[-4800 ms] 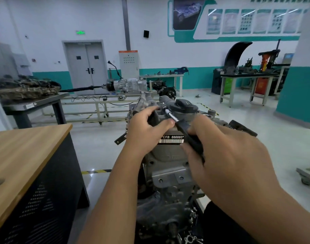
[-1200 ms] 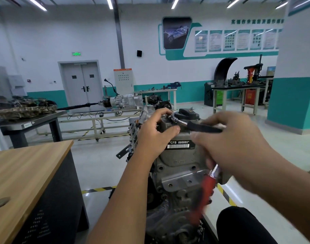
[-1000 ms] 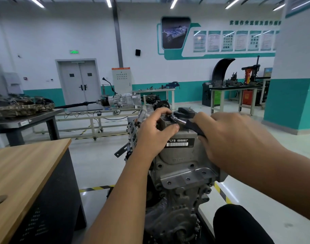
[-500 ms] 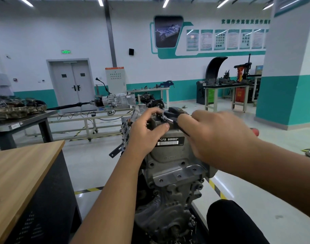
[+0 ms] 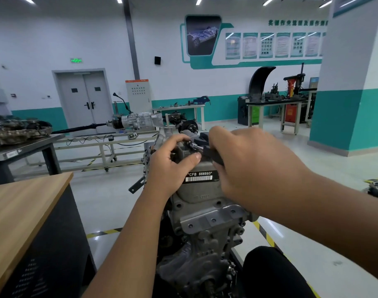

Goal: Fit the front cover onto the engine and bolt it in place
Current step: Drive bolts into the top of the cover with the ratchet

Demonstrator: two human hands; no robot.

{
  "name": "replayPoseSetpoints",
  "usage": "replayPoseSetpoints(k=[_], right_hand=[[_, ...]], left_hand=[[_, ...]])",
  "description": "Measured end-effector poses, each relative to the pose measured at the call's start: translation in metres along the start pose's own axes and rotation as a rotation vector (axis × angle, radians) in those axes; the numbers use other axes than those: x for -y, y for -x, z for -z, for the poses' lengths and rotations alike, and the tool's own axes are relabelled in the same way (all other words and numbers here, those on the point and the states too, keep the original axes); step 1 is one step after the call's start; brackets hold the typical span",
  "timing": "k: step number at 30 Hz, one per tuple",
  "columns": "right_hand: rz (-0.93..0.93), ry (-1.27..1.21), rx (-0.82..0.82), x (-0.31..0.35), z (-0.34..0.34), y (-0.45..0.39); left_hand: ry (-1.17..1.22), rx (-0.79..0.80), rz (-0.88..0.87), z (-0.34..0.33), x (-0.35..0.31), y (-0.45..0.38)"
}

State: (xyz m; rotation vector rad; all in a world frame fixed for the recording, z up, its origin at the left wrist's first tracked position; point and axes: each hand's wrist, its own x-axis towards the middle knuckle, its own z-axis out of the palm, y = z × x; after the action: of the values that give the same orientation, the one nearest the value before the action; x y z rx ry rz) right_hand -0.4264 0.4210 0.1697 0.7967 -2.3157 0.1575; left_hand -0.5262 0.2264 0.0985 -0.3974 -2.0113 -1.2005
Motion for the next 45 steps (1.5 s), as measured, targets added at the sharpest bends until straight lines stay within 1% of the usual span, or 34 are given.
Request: replayPoseSetpoints(k=[1,2,3,4,5,6,7,9,11,12,13,14,15,16,17,19,20,22,24,25,27,29,31,32,33,35,37,39,40,42,44,45], right_hand=[[0.039,0.058,0.016,0.001,0.001,-0.001],[0.05,0.085,0.031,0.003,0.002,-0.003],[0.051,0.084,0.037,0.005,0.004,-0.004],[0.043,0.071,0.033,0.006,0.004,-0.004],[0.032,0.057,0.02,0.008,0.004,-0.003],[0.02,0.046,0.009,0.01,0.002,-0.002],[0.014,0.037,0.001,0.012,0.001,0.0],[0.025,0.033,-0.003,0.016,-0.004,0.002],[0.047,0.017,0.006,0.021,-0.011,0.005],[0.049,-0.012,0.003,0.023,-0.014,0.007],[0.045,-0.055,0.002,0.023,-0.014,0.008],[0.045,-0.11,0.005,0.019,-0.014,0.01],[0.048,-0.169,-0.002,0.013,-0.012,0.014],[0.06,-0.216,-0.022,0.005,-0.011,0.02],[0.092,-0.227,-0.042,-0.003,-0.008,0.028],[0.219,-0.118,-0.091,-0.019,0.001,0.042],[0.305,-0.03,-0.141,-0.029,0.005,0.045],[0.43,0.092,-0.284,-0.052,0.017,0.039],[0.456,0.138,-0.415,-0.069,0.03,0.027],[0.469,0.137,-0.454,-0.073,0.032,0.023],[0.482,0.086,-0.481,-0.071,0.024,0.022],[0.468,0.059,-0.49,-0.063,0.013,0.025],[0.426,0.057,-0.495,-0.06,0.011,0.029],[0.393,0.054,-0.501,-0.061,0.011,0.031],[0.357,0.036,-0.504,-0.061,0.009,0.035],[0.255,-0.09,-0.485,-0.055,0.0,0.049],[0.138,-0.268,-0.401,-0.039,-0.019,0.07],[0.106,-0.343,-0.348,-0.026,-0.025,0.079],[0.117,-0.307,-0.363,-0.03,-0.021,0.074],[0.098,-0.15,-0.471,-0.048,-0.006,0.054],[0.072,0.036,-0.583,-0.063,0.012,0.033],[0.074,0.078,-0.608,-0.064,0.012,0.03]], left_hand=[[-0.096,-0.05,-0.017,0.0,-0.003,0.003],[-0.237,-0.149,-0.071,-0.001,-0.006,0.009],[-0.37,-0.275,-0.162,-0.004,-0.01,0.016],[-0.432,-0.383,-0.272,-0.009,-0.013,0.024],[-0.418,-0.443,-0.382,-0.016,-0.016,0.031],[-0.354,-0.458,-0.475,-0.024,-0.019,0.038],[-0.288,-0.46,-0.529,-0.031,-0.023,0.045],[-0.164,-0.485,-0.501,-0.044,-0.032,0.05],[0.039,-0.439,-0.284,-0.05,-0.042,0.055],[0.103,-0.406,-0.198,-0.051,-0.048,0.058],[0.121,-0.392,-0.191,-0.052,-0.05,0.057],[0.099,-0.399,-0.221,-0.051,-0.047,0.057],[0.058,-0.409,-0.332,-0.051,-0.053,0.051],[0.027,-0.399,-0.402,-0.05,-0.061,0.047],[-0.046,-0.432,-0.489,-0.053,-0.063,0.044],[0.011,-0.366,-0.572,-0.057,-0.069,0.045],[-0.018,-0.327,-0.561,-0.058,-0.063,0.044],[-0.124,-0.372,-0.425,-0.05,-0.059,0.046],[-0.192,-0.393,-0.405,-0.046,-0.05,0.05],[-0.196,-0.397,-0.418,-0.044,-0.055,0.047],[-0.162,-0.412,-0.382,-0.036,-0.064,0.046],[-0.164,-0.497,-0.378,-0.037,-0.072,0.051],[-0.172,-0.602,-0.45,-0.043,-0.076,0.06],[-0.178,-0.626,-0.487,-0.046,-0.078,0.063],[-0.187,-0.625,-0.515,-0.048,-0.08,0.062],[-0.211,-0.578,-0.517,-0.047,-0.084,0.056],[-0.165,-0.542,-0.462,-0.046,-0.09,0.051],[-0.078,-0.564,-0.408,-0.048,-0.097,0.049],[-0.062,-0.583,-0.395,-0.049,-0.1,0.05],[-0.1,-0.561,-0.415,-0.051,-0.097,0.05],[-0.139,-0.464,-0.459,-0.051,-0.093,0.05],[-0.122,-0.418,-0.466,-0.051,-0.093,0.049]])
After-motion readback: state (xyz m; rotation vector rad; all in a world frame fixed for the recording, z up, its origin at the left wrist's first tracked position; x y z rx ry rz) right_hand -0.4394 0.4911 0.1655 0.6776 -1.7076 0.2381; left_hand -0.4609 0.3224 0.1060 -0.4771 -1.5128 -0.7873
